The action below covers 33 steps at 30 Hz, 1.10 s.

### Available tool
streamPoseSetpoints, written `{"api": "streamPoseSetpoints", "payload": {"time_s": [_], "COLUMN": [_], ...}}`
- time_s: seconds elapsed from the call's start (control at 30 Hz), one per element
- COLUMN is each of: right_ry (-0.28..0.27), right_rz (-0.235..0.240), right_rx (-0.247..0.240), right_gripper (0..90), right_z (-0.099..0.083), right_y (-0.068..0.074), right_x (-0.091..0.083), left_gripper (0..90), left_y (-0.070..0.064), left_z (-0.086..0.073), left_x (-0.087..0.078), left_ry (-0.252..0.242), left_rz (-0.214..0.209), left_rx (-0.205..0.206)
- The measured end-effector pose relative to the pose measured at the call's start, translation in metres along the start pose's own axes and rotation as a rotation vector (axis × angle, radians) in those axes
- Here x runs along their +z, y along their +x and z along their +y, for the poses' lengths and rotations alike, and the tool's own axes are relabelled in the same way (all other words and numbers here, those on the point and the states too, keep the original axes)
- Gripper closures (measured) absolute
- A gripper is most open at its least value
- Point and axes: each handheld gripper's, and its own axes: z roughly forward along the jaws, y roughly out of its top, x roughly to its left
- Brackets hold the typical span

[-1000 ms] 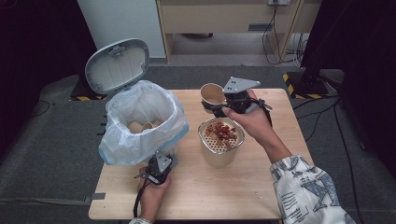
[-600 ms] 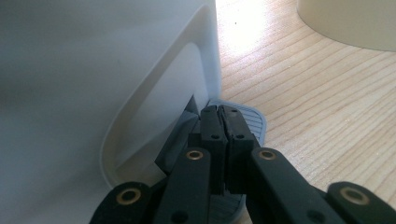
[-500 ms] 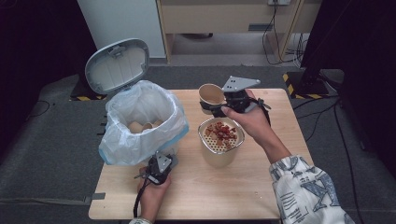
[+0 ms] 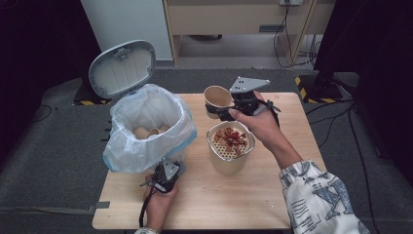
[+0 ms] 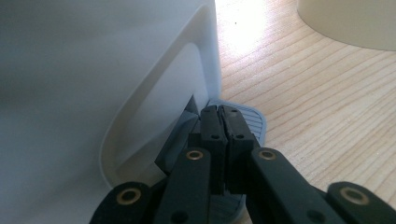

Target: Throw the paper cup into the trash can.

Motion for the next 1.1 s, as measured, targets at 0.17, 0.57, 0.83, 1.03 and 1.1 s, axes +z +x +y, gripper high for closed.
{"api": "streamPoseSetpoints", "payload": {"time_s": [0.17, 0.57, 0.83, 1.03, 1.1], "right_ry": [-0.006, -0.011, -0.009, -0.016, -0.015], "right_rz": [0.008, 0.017, 0.028, 0.042, 0.044], "right_rx": [0.004, 0.019, 0.012, 0.023, 0.022], "right_gripper": [33.3, 33.3, 33.2, 33.2, 33.2], "right_z": [0.004, 0.012, 0.024, 0.032, 0.035], "right_y": [0.001, 0.000, 0.005, 0.010, 0.012], "right_x": [0.001, 0.004, 0.009, 0.013, 0.014], "left_gripper": [87.8, 87.8, 87.7, 87.7, 87.8], "left_y": [0.000, 0.000, 0.000, 0.000, 0.000], "left_z": [0.000, 0.000, 0.000, 0.000, 0.000], "left_x": [0.000, 0.000, 0.000, 0.000, 0.000], "left_ry": [0.000, -0.001, -0.001, -0.001, -0.004], "left_rz": [0.000, -0.001, -0.002, -0.001, 0.001], "left_rx": [0.001, -0.002, 0.000, 0.000, 0.002]}}
